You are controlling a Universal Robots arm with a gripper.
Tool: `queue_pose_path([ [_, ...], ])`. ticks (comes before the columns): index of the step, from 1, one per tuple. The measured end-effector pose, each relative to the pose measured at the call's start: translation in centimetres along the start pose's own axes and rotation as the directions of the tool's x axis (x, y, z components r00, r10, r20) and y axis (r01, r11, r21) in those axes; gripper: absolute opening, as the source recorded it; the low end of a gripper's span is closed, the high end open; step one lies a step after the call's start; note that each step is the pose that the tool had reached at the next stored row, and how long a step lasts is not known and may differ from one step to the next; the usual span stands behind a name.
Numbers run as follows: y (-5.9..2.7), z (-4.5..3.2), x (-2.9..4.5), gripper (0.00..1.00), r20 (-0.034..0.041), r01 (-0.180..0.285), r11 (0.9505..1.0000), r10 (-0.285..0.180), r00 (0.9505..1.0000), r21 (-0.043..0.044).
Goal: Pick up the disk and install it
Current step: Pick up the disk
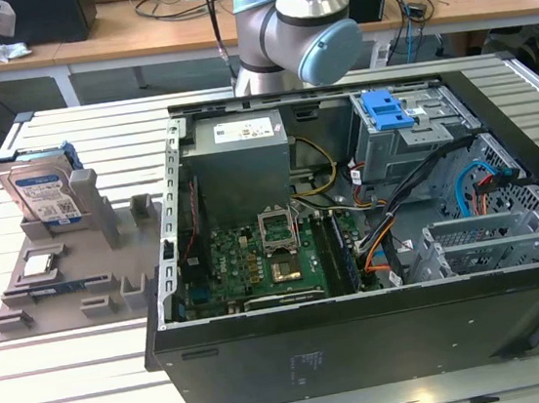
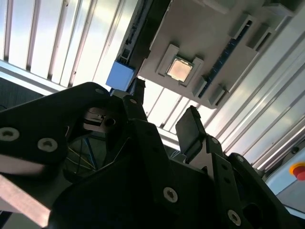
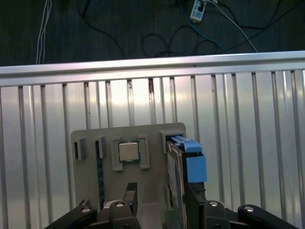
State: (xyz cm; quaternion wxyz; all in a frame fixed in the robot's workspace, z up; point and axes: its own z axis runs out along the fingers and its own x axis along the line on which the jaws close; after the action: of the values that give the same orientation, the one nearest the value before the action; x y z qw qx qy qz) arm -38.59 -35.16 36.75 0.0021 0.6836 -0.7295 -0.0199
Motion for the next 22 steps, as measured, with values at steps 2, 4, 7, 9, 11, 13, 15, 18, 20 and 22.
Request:
queue_pose_path([
  [2, 0.0, 0.14, -0.02, 0.54, 0.0, 0.0, 1.0, 0.0, 1.0, 0.0],
  [4, -0.01, 0.28, -0.04, 0.54, 0.0, 0.0, 1.0, 0.0, 1.0, 0.0],
  [7, -0.06, 0.9, -0.29, 0.54, 0.0, 0.0, 1.0, 0.0, 1.0, -0.0007],
  [9, -0.08, 1.27, -0.58, 0.54, 0.0, 0.0, 1.0, 0.0, 1.0, -0.001],
  [11, -0.05, 1.64, -1.34, 0.54, 0.0, 0.0, 1.0, 0.0, 1.0, -0.0014],
  [13, -0.02, 1.85, -1.92, 0.54, 0.0, 0.0, 1.0, 0.0, 1.0, -0.0012],
  [15, 0.0, 2.19, -2.36, 0.54, -0.0001, 0.0, 1.0, 0.0, 1.0, -0.0014],
  [18, 0.01, 2.85, -2.82, 0.54, 0.0001, 0.0, 1.0, 0.0, 1.0, -0.0011],
  [20, 0.02, 3.49, -3.25, 0.54, -0.0001, 0.0, 1.0, 0.0, 1.0, -0.0013],
  [22, 0.01, 3.94, -3.45, 0.54, 0.0, 0.001, 1.0, -0.001, 1.0, -0.0012],
])
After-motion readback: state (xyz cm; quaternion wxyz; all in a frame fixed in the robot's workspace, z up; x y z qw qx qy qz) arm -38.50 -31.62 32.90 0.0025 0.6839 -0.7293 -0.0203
